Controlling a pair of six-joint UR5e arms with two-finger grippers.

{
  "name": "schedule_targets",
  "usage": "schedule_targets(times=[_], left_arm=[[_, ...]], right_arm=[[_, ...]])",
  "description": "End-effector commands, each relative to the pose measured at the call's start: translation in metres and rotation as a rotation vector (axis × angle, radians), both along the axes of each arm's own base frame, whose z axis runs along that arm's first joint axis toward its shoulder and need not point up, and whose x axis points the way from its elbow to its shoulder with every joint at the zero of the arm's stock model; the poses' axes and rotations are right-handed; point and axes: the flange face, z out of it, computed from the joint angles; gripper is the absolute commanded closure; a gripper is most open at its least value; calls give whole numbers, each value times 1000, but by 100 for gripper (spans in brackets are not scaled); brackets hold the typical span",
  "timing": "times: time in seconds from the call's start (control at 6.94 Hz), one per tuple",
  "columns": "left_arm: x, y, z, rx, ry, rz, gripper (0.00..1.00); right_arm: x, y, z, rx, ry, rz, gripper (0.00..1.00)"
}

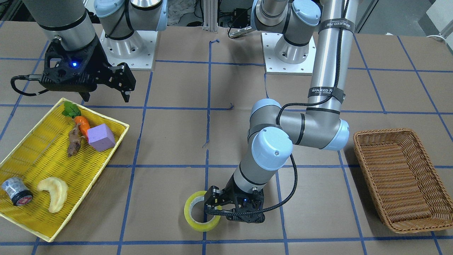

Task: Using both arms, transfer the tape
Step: 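Lower the left gripper onto the tape roll and close on its rim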

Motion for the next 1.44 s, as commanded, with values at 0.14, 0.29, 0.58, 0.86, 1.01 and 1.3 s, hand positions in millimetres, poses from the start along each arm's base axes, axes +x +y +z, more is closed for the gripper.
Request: schedule_targets(times=[0.14,0.29,0.58,0.86,1.01,1.3], left_arm=[[-15,2,-28,36,2,21,0],[-15,3,-37,50,0,18,0],[-14,4,-42,61,-13,5,51],[-13,6,-39,55,-32,-39,100],[-8,7,-36,52,-76,-54,100],[13,12,-6,71,-218,-54,100]], right_arm=[[0,0,1,-6,1,2,0],[0,0,0,-5,1,2,0],[0,0,0,-5,3,2,0],[0,1,-2,0,5,3,0],[0,0,0,-5,0,2,0],[0,0,1,-6,3,3,0]])
